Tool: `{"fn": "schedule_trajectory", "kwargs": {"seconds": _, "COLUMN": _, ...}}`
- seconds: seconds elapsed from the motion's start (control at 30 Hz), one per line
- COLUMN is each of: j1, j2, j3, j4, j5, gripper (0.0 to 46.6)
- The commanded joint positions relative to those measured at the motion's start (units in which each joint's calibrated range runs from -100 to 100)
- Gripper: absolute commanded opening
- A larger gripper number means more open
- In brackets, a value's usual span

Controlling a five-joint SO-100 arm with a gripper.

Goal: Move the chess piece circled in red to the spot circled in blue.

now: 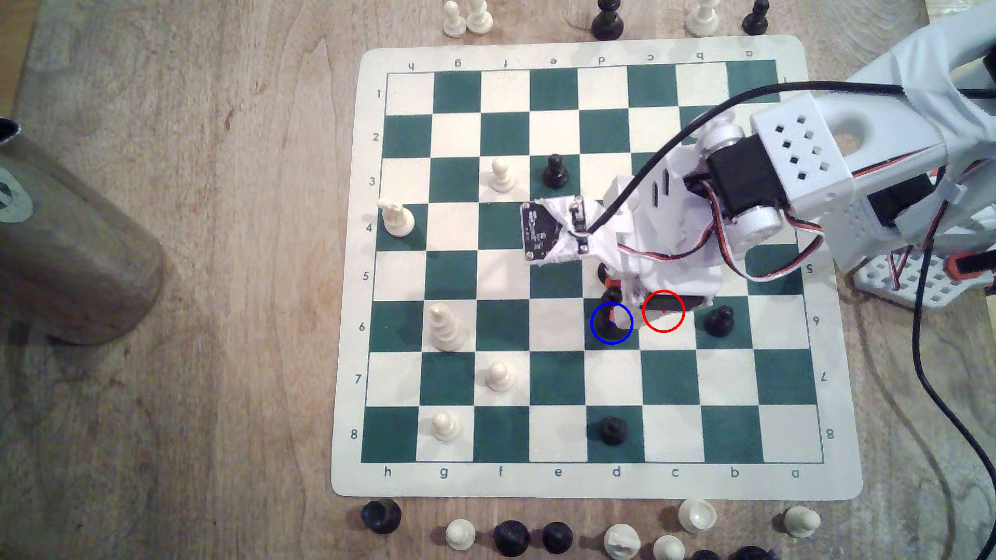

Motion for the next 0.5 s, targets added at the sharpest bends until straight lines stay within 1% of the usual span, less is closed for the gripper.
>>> {"fn": "schedule_trajectory", "kwargs": {"seconds": 0.0, "j1": -0.11, "j2": -0.28, "j3": -5.44, "j4": -1.08, "j5": 0.24, "gripper": 0.3}}
{"fn": "schedule_trajectory", "kwargs": {"seconds": 0.1, "j1": -0.11, "j2": -0.2, "j3": -5.26, "j4": -1.08, "j5": 0.24, "gripper": 0.3}}
{"fn": "schedule_trajectory", "kwargs": {"seconds": 0.13, "j1": -0.11, "j2": -0.11, "j3": -5.16, "j4": -1.08, "j5": 0.24, "gripper": 1.2}}
{"fn": "schedule_trajectory", "kwargs": {"seconds": 0.17, "j1": -0.11, "j2": -0.03, "j3": -5.07, "j4": -0.84, "j5": 0.15, "gripper": 12.4}}
{"fn": "schedule_trajectory", "kwargs": {"seconds": 0.2, "j1": -0.19, "j2": -0.03, "j3": -5.07, "j4": -0.43, "j5": 0.05, "gripper": 15.7}}
{"fn": "schedule_trajectory", "kwargs": {"seconds": 0.3, "j1": -0.19, "j2": -0.28, "j3": -4.89, "j4": 0.64, "j5": 0.0, "gripper": 20.2}}
{"fn": "schedule_trajectory", "kwargs": {"seconds": 0.47, "j1": -0.35, "j2": -3.51, "j3": -5.07, "j4": 4.9, "j5": 0.15, "gripper": 23.2}}
